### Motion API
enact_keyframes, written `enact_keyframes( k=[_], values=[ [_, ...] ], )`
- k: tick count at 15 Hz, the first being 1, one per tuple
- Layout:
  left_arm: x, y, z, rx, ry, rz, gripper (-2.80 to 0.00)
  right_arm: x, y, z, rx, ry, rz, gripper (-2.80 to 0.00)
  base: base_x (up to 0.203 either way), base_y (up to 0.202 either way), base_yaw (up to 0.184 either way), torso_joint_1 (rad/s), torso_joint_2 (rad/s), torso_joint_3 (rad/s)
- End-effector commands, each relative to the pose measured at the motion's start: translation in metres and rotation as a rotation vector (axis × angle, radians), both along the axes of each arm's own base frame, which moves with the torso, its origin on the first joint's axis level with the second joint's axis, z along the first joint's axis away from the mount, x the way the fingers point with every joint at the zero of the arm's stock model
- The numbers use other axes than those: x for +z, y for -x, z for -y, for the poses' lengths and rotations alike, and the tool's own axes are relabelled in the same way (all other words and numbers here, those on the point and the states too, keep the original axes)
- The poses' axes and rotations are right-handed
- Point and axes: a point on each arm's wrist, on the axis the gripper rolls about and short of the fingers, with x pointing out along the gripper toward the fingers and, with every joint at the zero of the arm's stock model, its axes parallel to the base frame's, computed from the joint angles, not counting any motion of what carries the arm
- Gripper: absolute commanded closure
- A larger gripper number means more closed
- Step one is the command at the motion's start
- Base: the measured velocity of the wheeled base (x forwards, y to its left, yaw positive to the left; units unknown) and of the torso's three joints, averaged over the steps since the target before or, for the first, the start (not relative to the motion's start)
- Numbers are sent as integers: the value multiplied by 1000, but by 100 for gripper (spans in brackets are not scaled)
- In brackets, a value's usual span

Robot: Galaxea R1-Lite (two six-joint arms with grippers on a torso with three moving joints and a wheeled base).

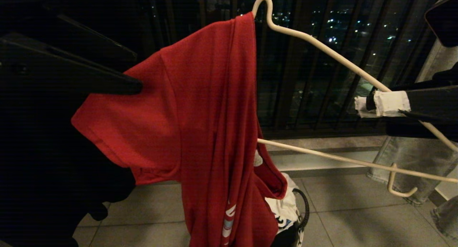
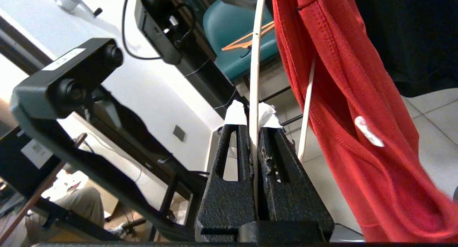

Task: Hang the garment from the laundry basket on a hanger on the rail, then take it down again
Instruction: Hang the clothes on the clothes rack

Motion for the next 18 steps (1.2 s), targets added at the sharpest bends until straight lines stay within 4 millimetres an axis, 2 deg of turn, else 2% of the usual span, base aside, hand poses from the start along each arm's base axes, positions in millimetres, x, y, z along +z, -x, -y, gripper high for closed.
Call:
enact_keyframes(
  k=[1, 5, 10, 18],
  values=[
    [-2, 5, 3, -34, -11, -16, -280, 1, 5, 2, 12, -2, 11, 0, 0, 0, 0, 0, 0, 0],
    [-6, 13, 8, -95, -32, -57, -280, 3, 9, 4, 12, -6, 20, 0, 0, 0, 0, 0, 0, 0],
    [-11, 11, 15, -131, -62, -59, -280, 6, 18, 8, 34, -8, 42, 0, 0, 0, 0, 0, 0, 0],
    [-6, 18, 10, -115, -71, 5, -280, 5, 23, 9, 61, -2, 51, 0, 0, 0, 0, 0, 0, 0]
  ],
)
